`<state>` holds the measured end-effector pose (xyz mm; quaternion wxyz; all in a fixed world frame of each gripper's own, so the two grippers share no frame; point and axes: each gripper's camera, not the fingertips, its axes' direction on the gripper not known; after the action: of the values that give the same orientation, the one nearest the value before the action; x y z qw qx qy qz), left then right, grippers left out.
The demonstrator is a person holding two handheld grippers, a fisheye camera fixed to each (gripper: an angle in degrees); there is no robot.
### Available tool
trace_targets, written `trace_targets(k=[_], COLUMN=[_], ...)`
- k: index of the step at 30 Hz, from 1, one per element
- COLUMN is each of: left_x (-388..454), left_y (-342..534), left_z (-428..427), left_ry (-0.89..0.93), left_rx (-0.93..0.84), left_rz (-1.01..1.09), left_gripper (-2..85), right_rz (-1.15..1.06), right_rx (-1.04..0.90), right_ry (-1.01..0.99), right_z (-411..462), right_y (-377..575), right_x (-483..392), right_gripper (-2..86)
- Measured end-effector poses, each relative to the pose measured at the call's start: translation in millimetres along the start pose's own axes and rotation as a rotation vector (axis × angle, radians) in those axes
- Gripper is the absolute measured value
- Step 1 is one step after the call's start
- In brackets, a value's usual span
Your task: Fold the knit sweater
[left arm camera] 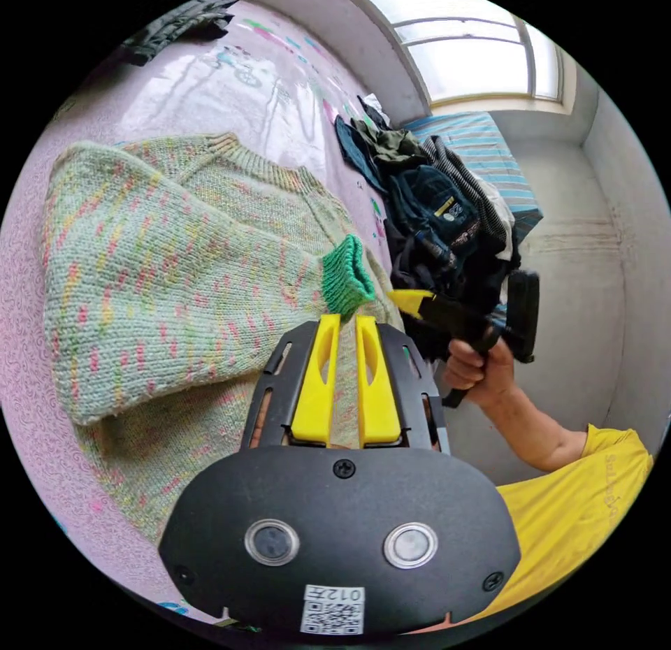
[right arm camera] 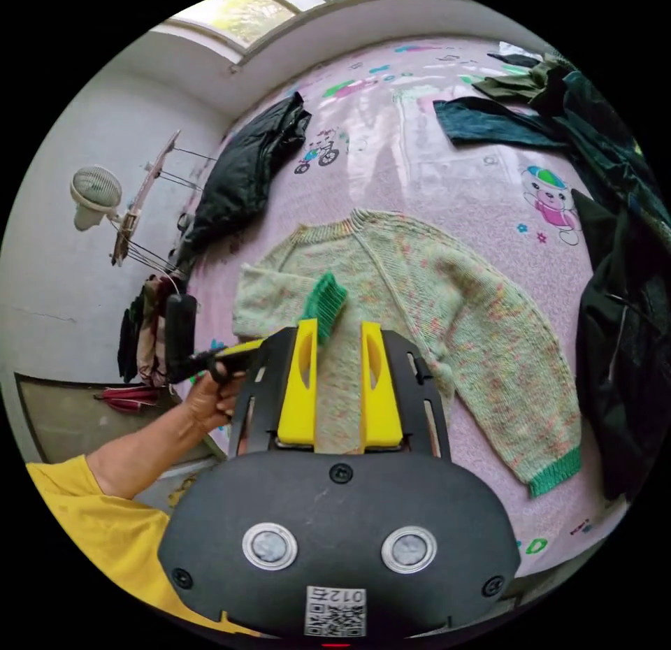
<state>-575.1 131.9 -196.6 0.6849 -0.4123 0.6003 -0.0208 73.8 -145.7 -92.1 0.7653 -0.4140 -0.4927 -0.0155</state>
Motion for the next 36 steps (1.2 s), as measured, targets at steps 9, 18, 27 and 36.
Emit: trace_targets(k=[9,18,27,36], left_x=[39.2,12.8,-1.4,4.5], left_y=[18.5,-34.4,-72.5,-83.2], left_z=[-53.0,-79.9,-29.3,-50.0], left_ry=[-0.233,-0.343,-0.491,-0.443], left_rx=[0.191,0.246,0.082,0.148], left_rz=[0.109,0.002,-0.084,-0.101], left_gripper=[1.5,0.5,0.0,0.1], right_rz=[0.077,-0.075,-0.131,-0.025], right_rx=[-0.089,0.01,-0.096,-0.049], right_ry=[0.198,0.259,0.326,0.239], right_z=[42.5,29.0,50.8,34.2], right_y=[1.0,7.1,2.5,9.8], right_x=[-11.9,-46.5,-44.8,-49.2], right_gripper=[10.3,2.9,1.9,1.2])
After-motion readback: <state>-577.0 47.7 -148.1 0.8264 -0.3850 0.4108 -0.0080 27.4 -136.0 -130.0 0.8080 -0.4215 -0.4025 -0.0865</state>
